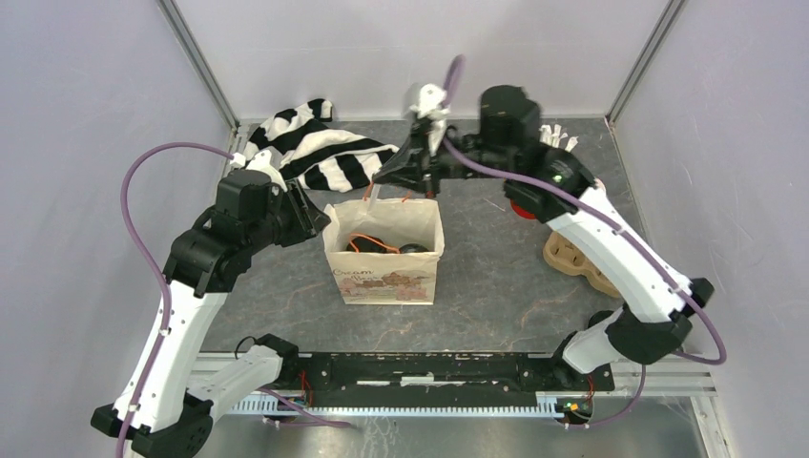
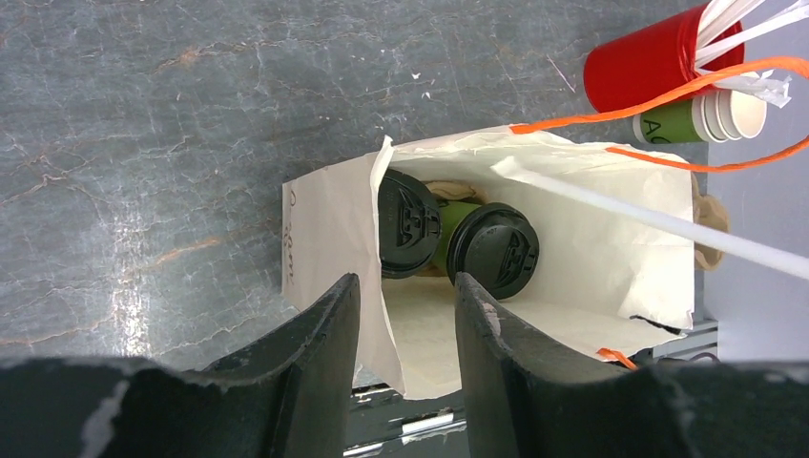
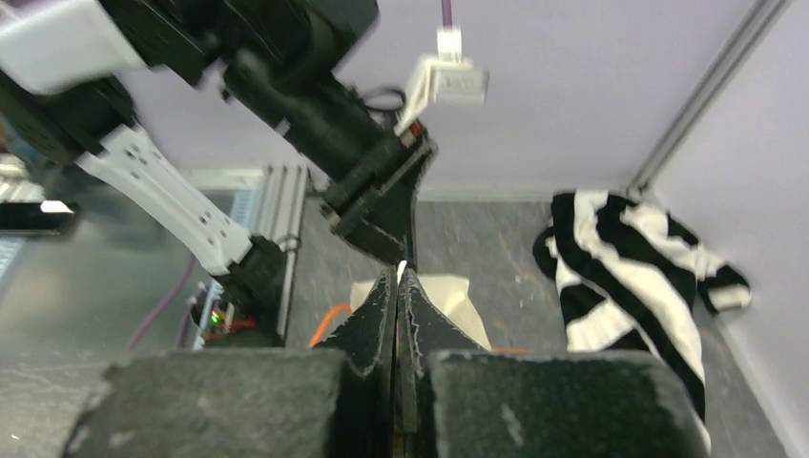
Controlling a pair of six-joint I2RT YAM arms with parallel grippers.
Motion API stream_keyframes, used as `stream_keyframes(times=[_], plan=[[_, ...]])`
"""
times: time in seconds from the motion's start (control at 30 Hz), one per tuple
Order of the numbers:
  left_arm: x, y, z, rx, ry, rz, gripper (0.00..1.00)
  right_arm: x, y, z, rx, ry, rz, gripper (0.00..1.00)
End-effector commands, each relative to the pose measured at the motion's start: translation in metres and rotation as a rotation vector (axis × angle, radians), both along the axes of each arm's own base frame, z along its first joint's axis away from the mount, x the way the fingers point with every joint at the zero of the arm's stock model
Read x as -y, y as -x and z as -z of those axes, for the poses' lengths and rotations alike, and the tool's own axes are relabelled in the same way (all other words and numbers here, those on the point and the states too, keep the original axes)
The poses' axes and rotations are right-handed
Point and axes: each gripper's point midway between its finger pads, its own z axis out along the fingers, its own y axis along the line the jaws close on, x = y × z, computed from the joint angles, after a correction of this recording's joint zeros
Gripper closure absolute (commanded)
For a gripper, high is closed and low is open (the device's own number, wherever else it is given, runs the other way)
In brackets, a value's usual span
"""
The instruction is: Pack the takeout coffee
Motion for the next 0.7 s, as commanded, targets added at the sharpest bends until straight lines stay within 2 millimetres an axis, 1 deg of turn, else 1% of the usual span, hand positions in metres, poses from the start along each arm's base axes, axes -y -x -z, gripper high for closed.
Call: stream_keyframes(times=[0.0,0.07,0.13,0.17,0.23,0.27,0.33,0.37,0.4,0.43,0.47,0.5,0.57,0.6,0.63,0.67], plan=[[-0.002,-0.001,-0.005,0.022,0.002,-0.016,0.52,-0.012,-0.031,0.073,0.009,0.262,0.163,1.0],[-0.002,-0.001,-0.005,0.021,0.002,-0.014,0.52,-0.018,-0.042,0.1,-0.01,0.347,0.222,1.0],[-0.002,-0.002,-0.006,0.02,0.001,-0.014,0.52,-0.023,-0.047,0.118,-0.058,0.39,0.24,0.86],[-0.002,-0.002,-0.006,0.022,0.001,-0.014,0.52,-0.025,-0.047,0.122,-0.07,0.397,0.243,0.75],[-0.002,-0.002,-0.007,0.024,-0.002,-0.014,0.52,-0.025,-0.048,0.118,-0.075,0.382,0.259,0.63],[-0.002,-0.002,-0.008,0.025,-0.004,-0.015,0.52,-0.022,-0.049,0.109,-0.061,0.364,0.28,0.57],[-0.003,-0.003,-0.007,0.025,-0.008,-0.016,0.52,-0.005,-0.059,0.082,-0.022,0.313,0.384,0.42],[-0.003,-0.003,-0.007,0.023,-0.009,-0.018,0.52,0.006,-0.064,0.065,-0.006,0.279,0.436,0.37],[-0.003,-0.003,-0.006,0.023,-0.011,-0.017,0.52,0.025,-0.074,0.051,0.0,0.248,0.51,0.33],[-0.003,-0.003,-0.005,0.021,-0.013,-0.019,0.52,0.041,-0.083,0.042,-0.014,0.219,0.569,0.33],[-0.003,-0.004,-0.004,0.018,-0.014,-0.018,0.52,0.066,-0.097,0.035,-0.037,0.19,0.643,0.33],[-0.002,-0.004,-0.002,0.013,-0.015,-0.016,0.52,0.088,-0.109,0.033,-0.058,0.172,0.705,0.33],[-0.001,-0.006,-0.001,0.011,-0.012,-0.011,0.51,0.144,-0.135,0.043,-0.083,0.171,0.874,0.34],[0.0,-0.007,-0.001,0.01,-0.012,-0.008,0.51,0.167,-0.144,0.049,-0.089,0.179,0.943,0.33],[0.001,-0.007,0.0,0.008,-0.011,-0.005,0.51,0.195,-0.156,0.058,-0.101,0.195,1.021,0.33],[0.002,-0.008,-0.001,0.009,-0.013,-0.001,0.51,0.217,-0.164,0.07,-0.123,0.215,1.084,0.33]])
